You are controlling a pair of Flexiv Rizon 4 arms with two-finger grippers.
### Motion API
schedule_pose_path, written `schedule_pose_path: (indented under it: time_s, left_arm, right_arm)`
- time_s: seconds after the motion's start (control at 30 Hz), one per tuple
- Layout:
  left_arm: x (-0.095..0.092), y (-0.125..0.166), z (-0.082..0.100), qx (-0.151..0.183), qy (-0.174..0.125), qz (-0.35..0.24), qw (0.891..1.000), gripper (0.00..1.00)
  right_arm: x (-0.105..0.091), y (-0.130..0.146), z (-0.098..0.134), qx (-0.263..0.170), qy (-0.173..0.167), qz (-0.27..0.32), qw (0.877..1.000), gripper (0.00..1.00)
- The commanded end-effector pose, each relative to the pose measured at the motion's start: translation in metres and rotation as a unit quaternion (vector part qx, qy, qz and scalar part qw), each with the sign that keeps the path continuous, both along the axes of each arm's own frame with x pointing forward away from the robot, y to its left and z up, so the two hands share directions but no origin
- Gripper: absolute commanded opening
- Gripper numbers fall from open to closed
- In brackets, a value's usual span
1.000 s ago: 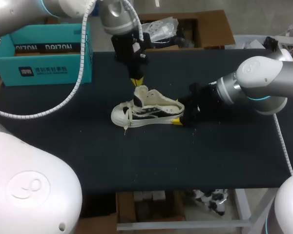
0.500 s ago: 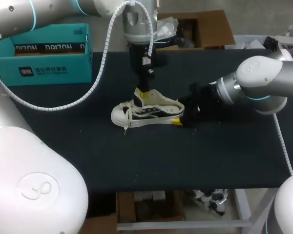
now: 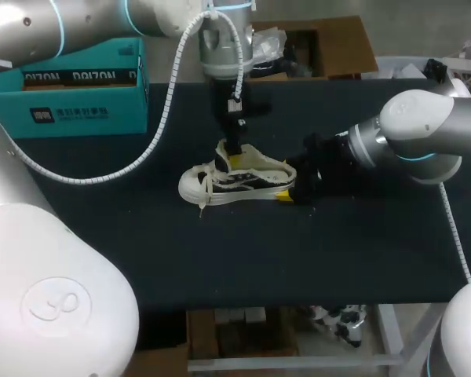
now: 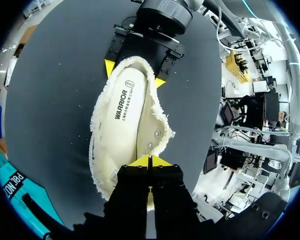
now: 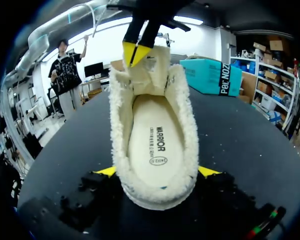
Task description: Open the shoe tongue, take the insole out of the shoe, put the insole back into the shoe, and pack the shoe into the shoebox
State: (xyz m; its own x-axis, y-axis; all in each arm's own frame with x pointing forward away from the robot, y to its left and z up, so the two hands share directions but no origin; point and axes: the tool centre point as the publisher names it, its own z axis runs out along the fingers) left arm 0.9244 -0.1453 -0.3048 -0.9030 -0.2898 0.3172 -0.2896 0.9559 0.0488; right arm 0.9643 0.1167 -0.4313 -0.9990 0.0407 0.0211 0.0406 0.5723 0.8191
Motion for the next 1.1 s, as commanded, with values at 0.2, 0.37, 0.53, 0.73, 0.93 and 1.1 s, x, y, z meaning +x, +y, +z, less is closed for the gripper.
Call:
schedule_pose_path:
  time_s: [0.2,0.37,0.53,0.73,0.93,1.1]
  left_arm:
    - [0.006,-0.011,-0.009,-0.002,-0.014,-0.011,1.000,0.00]
    - [0.013,-0.022,-0.029,-0.013,-0.048,-0.065,0.997,0.00]
    - [0.014,-0.024,-0.048,-0.023,-0.042,-0.102,0.994,0.00]
    - [0.009,-0.019,-0.066,-0.027,-0.043,-0.123,0.991,0.00]
    - [0.009,-0.018,-0.081,-0.031,-0.027,-0.135,0.990,0.00]
    - [0.002,-0.017,-0.087,-0.034,-0.028,-0.133,0.990,0.00]
  right_arm:
    - [0.004,0.001,-0.011,0.002,-0.001,0.000,1.000,0.00]
    - [0.004,0.001,-0.011,0.002,-0.001,0.000,1.000,0.00]
    - [0.004,0.001,-0.011,0.002,-0.001,0.000,1.000,0.00]
    - [0.004,0.001,-0.011,0.002,-0.001,0.000,1.000,0.00]
    - [0.004,0.001,-0.011,0.002,-0.001,0.000,1.000,0.00]
    - [0.004,0.001,-0.011,0.002,-0.001,0.000,1.000,0.00]
